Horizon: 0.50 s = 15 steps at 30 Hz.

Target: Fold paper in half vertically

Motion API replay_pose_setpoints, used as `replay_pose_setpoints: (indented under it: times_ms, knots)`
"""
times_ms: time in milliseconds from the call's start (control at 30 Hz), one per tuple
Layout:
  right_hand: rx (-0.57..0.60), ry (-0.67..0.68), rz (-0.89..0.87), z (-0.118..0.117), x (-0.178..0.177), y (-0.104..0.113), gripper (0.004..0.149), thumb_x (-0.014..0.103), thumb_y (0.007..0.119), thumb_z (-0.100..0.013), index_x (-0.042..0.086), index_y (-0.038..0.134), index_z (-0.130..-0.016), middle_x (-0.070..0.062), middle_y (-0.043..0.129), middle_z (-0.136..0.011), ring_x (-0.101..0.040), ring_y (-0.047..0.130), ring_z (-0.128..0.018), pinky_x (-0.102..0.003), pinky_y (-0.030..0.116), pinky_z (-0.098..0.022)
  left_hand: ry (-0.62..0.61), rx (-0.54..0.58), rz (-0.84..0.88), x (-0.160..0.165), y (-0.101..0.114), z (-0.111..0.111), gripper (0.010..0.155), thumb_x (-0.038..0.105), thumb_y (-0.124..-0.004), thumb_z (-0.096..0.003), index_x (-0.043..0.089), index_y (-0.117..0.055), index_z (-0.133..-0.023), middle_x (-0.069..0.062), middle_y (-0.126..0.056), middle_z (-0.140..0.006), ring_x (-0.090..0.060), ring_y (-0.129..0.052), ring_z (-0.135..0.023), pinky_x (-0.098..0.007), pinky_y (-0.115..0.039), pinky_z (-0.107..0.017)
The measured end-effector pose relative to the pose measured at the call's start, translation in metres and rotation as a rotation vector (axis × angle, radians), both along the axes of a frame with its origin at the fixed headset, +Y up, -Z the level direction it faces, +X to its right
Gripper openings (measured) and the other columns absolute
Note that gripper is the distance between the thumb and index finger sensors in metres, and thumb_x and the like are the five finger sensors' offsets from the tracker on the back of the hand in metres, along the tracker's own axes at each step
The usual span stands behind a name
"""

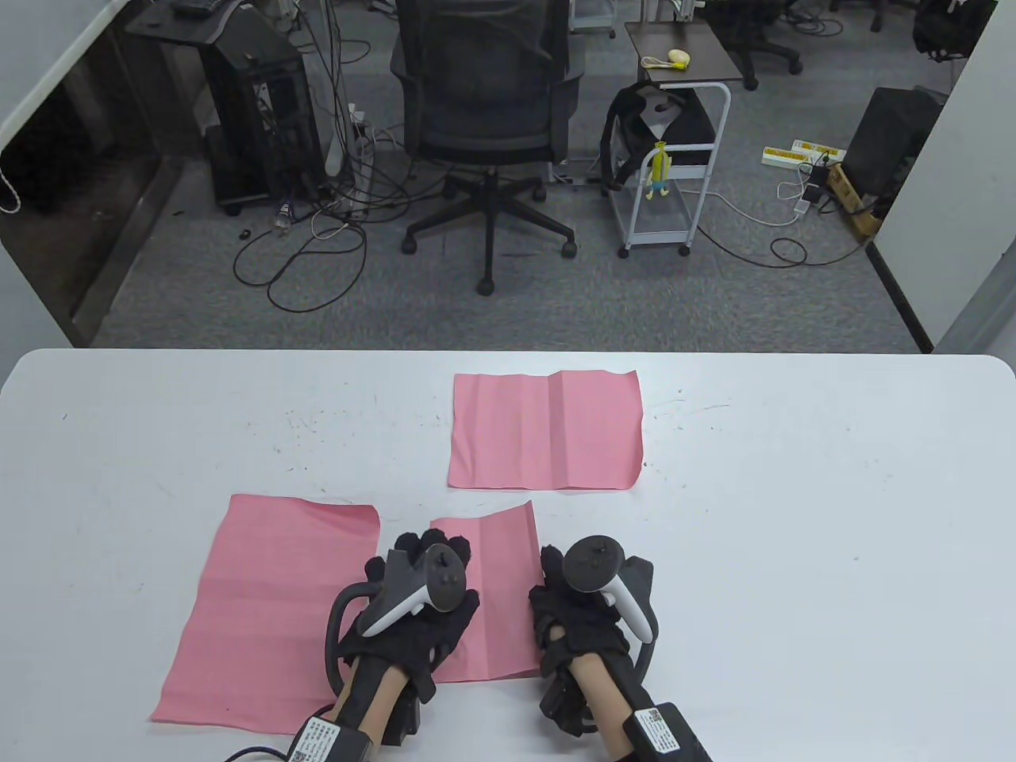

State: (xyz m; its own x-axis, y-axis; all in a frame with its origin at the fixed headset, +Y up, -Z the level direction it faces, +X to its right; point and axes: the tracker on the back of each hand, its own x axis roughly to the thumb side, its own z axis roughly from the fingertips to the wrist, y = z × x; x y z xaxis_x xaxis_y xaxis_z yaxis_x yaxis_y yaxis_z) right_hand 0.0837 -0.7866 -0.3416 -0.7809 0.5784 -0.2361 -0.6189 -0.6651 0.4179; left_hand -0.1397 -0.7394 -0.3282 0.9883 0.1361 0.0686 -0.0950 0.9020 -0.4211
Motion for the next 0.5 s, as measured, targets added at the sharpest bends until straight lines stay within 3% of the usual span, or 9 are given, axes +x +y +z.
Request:
replay_pose_setpoints:
  times_ms: [167, 500]
  knots:
    - [0.006, -0.001, 0.006, 0.000, 0.000, -0.001, 0.062, 0.031, 0.075, -0.051, 0.021, 0.046, -0.104, 0.005, 0.085, -0.085, 0.000, 0.101, -0.053, -0.023, 0.089, -0.037, 0.016, 0.153, 0.080, -0.007, 0.038, 0.012, 0.077, 0.067, -0.040, -0.0527, 0.042, -0.003, -0.115, 0.006, 0.002, -0.127, -0.030, 0.001, -0.118, -0.065, -0.016, -0.085]
    - [0.007, -0.064, -0.100, 0.001, 0.012, 0.004, 0.058, 0.030, 0.077, -0.050, 0.024, 0.054, -0.102, 0.004, 0.089, -0.084, -0.004, 0.103, -0.053, -0.026, 0.089, -0.038, 0.010, 0.160, 0.086, -0.008, 0.044, 0.014, 0.077, 0.067, -0.040, -0.0528, 0.042, -0.003, -0.115, 0.006, 0.002, -0.127, -0.031, 0.001, -0.118, -0.065, -0.017, -0.085]
